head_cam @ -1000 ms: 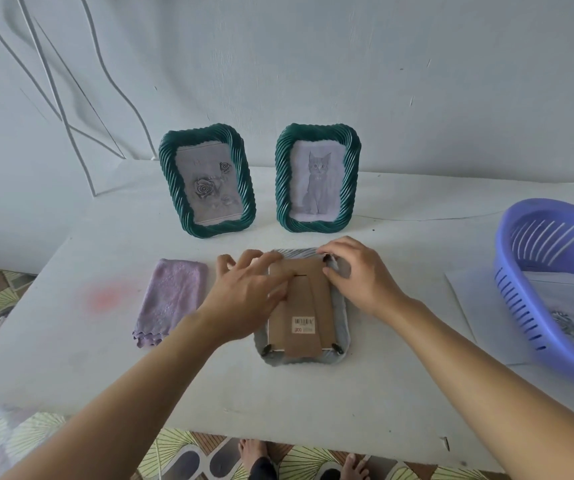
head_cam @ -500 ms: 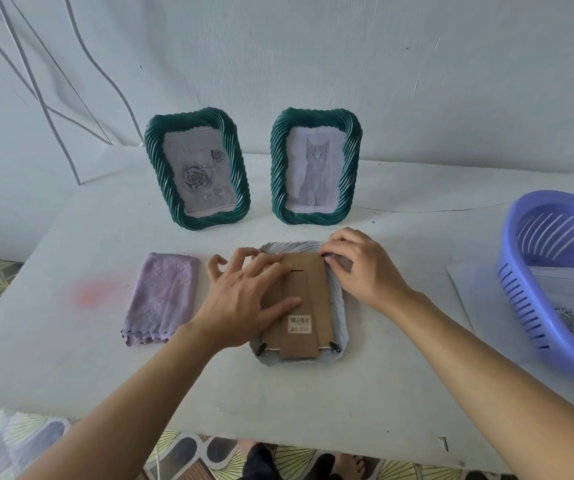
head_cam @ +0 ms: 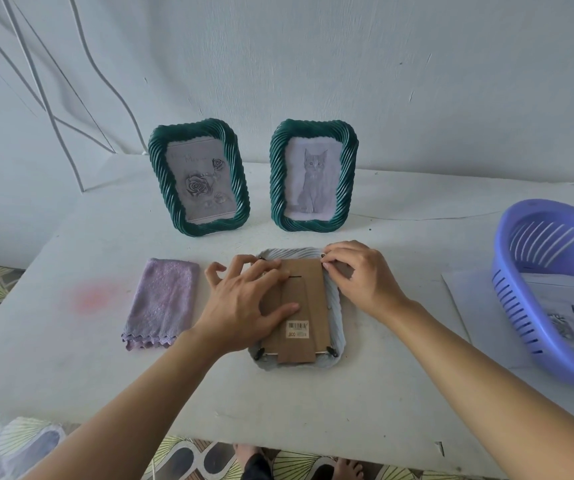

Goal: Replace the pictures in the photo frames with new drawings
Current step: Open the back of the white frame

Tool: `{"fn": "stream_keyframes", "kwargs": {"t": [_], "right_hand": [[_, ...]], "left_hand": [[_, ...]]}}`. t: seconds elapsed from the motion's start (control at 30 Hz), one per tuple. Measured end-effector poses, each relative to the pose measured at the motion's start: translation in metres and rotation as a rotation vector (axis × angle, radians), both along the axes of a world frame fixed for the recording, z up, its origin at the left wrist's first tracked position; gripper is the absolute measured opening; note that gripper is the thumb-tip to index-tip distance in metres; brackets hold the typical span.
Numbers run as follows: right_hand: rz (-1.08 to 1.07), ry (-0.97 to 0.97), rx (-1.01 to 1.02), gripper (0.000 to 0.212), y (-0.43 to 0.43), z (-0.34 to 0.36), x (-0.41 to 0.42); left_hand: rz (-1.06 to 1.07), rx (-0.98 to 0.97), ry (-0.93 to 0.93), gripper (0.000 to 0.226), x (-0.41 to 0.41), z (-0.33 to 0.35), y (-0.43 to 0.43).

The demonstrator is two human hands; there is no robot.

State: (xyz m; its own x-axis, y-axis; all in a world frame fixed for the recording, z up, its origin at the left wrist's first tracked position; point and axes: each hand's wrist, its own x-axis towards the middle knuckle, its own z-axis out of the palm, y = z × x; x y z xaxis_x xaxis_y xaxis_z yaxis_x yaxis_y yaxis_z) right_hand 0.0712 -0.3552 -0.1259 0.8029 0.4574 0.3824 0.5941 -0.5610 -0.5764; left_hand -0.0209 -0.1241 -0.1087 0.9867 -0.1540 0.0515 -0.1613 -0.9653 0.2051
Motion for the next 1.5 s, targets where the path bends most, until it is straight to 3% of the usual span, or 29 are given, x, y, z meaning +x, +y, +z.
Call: {"fn": "stream_keyframes", "kwargs": {"t": [0.13,0.27,0.4,0.5,0.6,0.77,0.93,1.1,1.33,1.5], "right_hand": [[-0.037,-0.016,-0.013,0.005,0.008,0.005,-0.008],[-0.061,-0.065,-0.083,0.019,0.029,0.011,-0.022],[-0.043,-0.023,-0.148,0.026,0.039,0.005,-0.039],[-0.067,-0.023,-0.192,0.023,0.039,0.003,-0.042],[-0.047,0.003,-0.245,0.023,0.04,0.008,-0.04],[-0.048,0.028,-0.333,0.029,0.044,0.01,-0.044],[-0.07,0.045,-0.338,0.031,0.045,0.009,-0.047],[-0.067,0.068,-0.309,0.032,0.045,0.008,-0.047],[-0.07,0.075,-0.316,0.033,0.044,0.007,-0.044],[-0.06,0.074,-0.344,0.035,0.044,0.008,-0.044]], "left_hand": [[0.003,0.013,0.005,0.066,-0.002,0.0,-0.001],[0.016,-0.009,0.034,0.062,-0.004,0.0,0.0],[0.041,-0.247,0.036,0.047,-0.005,-0.001,0.004],[0.105,-0.472,-0.081,0.03,0.001,-0.004,0.015],[0.157,-0.449,-0.168,0.021,0.018,-0.002,0.029],[0.041,-0.323,-0.004,0.027,0.049,0.003,0.044],[0.048,-0.264,0.091,0.004,0.065,0.018,0.048],[0.061,-0.302,0.224,0.007,0.074,0.023,0.051],[0.173,-0.572,0.398,0.012,0.083,0.028,0.049],[0.338,-0.553,0.38,0.011,0.083,0.022,0.04]]}}
